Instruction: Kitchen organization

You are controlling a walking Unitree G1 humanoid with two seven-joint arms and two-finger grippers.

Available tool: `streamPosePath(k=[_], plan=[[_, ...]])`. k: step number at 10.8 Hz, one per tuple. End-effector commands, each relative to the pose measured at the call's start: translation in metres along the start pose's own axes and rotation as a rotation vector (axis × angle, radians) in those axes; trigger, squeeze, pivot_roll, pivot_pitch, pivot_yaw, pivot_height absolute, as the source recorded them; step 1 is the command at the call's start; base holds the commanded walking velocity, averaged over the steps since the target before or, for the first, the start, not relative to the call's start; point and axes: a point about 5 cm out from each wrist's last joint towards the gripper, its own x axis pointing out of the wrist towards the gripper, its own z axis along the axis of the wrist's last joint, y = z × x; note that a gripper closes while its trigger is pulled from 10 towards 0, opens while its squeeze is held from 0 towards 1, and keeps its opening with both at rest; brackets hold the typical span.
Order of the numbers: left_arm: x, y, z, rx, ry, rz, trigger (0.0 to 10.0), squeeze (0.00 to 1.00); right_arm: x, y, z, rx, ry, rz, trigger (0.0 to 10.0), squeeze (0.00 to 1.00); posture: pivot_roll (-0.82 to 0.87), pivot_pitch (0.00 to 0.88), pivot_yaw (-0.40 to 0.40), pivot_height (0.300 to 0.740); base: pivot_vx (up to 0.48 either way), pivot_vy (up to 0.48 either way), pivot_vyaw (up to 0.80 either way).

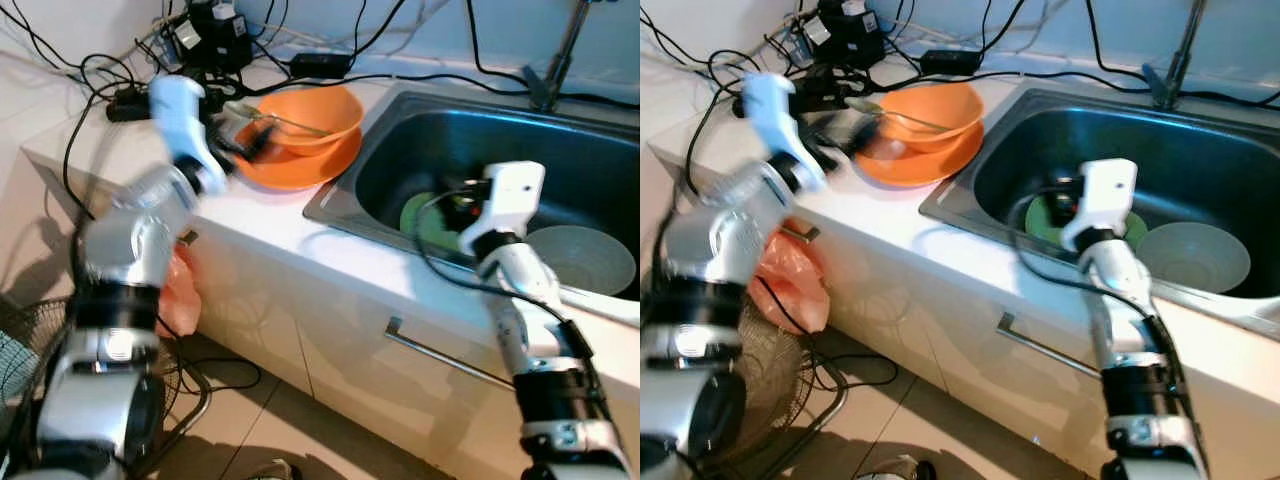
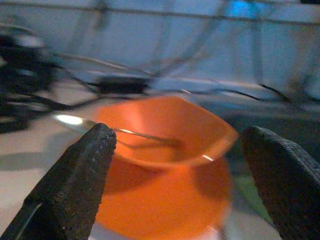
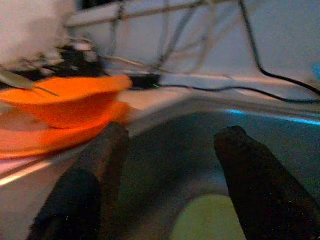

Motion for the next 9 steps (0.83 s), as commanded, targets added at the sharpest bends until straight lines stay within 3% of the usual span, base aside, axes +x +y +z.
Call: streamPosePath(k=[1, 2, 4, 7, 9], plan=[[-0.002, 0.012, 0.008, 0.016, -0.029, 0.069, 10.0, 1.00, 0.000, 0.008, 0.006, 0.010, -0.037, 0.042, 10.0, 1.00, 0.08, 0.027, 0.139, 0.740, 0.000, 0.000, 0.00], [-0.002, 0.028, 0.010, 0.001, -0.048, 0.183, 10.0, 0.00, -0.001, 0.016, 0.011, 0.035, -0.060, 0.088, 10.0, 0.05, 0.07, 0.028, 0.143, 0.740, 0.000, 0.000, 0.00], [-0.003, 0.046, 0.006, -0.110, -0.090, 0.340, 10.0, 0.00, -0.008, 0.032, 0.024, 0.138, -0.101, 0.212, 10.0, 0.00, 0.06, 0.037, 0.145, 0.740, 0.000, 0.000, 0.00], [-0.008, 0.042, -0.008, -0.119, -0.135, 0.353, 10.0, 0.00, -0.015, 0.041, 0.029, 0.142, -0.101, 0.250, 10.0, 0.00, 0.06, 0.053, 0.141, 0.740, 0.000, 0.000, 0.00], [-0.019, 0.038, -0.015, -0.088, -0.176, 0.391, 10.0, 0.00, -0.016, 0.041, 0.030, 0.146, -0.084, 0.246, 10.0, 0.00, 0.06, 0.057, 0.141, 0.740, 0.000, 0.000, -0.65]])
